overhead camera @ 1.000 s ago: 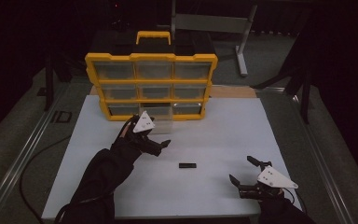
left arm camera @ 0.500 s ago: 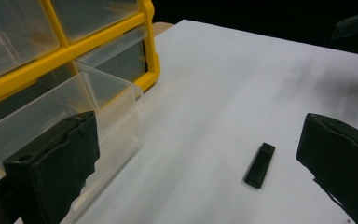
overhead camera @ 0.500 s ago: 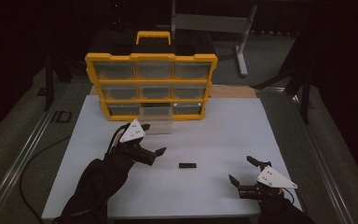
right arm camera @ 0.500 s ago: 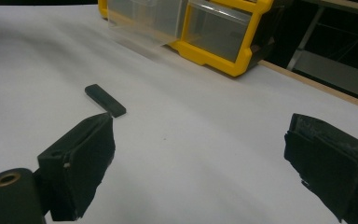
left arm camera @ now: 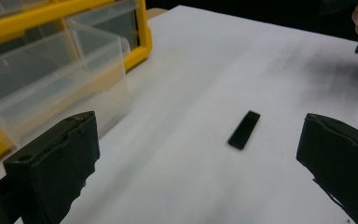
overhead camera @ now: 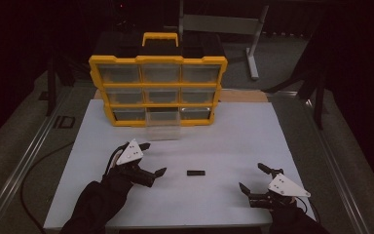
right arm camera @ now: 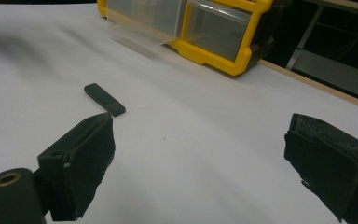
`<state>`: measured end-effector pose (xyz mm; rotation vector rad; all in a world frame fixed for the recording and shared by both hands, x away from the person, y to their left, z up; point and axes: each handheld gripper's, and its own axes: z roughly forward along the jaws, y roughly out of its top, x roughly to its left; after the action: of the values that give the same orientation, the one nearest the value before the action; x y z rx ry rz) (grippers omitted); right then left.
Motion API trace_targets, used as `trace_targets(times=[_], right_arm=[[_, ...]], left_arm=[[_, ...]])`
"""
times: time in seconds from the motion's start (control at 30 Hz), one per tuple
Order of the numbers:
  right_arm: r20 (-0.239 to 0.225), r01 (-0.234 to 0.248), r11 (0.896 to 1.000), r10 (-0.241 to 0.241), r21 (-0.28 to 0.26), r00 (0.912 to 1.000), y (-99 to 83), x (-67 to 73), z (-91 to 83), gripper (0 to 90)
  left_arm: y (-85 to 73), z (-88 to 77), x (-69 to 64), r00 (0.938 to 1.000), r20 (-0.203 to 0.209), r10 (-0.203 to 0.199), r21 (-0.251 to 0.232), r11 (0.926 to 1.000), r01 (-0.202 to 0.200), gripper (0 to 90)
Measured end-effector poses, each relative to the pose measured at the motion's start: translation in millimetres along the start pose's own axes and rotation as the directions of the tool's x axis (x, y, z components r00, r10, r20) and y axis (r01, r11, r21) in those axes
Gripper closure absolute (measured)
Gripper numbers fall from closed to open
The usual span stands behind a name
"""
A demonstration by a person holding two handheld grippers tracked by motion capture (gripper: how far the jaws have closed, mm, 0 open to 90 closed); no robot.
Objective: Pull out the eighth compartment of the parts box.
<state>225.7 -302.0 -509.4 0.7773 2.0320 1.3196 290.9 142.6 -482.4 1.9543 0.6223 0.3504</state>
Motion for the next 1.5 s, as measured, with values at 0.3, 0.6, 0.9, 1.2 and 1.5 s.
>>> trace_targets(times=[0.3,0.6,0.9,1.2,1.5], right_arm=[[0.005,0.002,1.000,-0.002,0.001,1.0000,-0.1,0.5,0.8,8.3],[0.003,0.024,1.000,-0.024,0.005,0.9997,-0.4,0.0,0.9,8.3],[0.004,0.005,1.000,-0.005,0.001,1.0000,0.1,1.0,0.4,8.3],[0.002,0.017,1.000,-0.017,0.004,0.9999,0.5,1.5,0.4,8.3],[0.000,0.024,1.000,-0.024,-0.002,0.9997,1.1,2.0,0.6,8.3]], left_arm=[[-24.0,-5.6,-7.5,0.9998,0.005,-0.019,0.013,0.9997,0.019,0.0],[-37.2,-16.1,-13.0,0.9999,0.005,-0.012,0.021,0.9997,0.012,0.0],[-50.9,-16.6,-13.6,0.9999,-0.015,0.000,0.041,0.9992,0.001,0.0],[-51.9,-17.9,-14.3,0.9998,-0.018,0.002,0.036,0.9994,-0.002,0.0],[-52.9,-17.6,-14.1,0.9999,-0.014,-0.001,0.043,0.9991,0.002,0.0]])
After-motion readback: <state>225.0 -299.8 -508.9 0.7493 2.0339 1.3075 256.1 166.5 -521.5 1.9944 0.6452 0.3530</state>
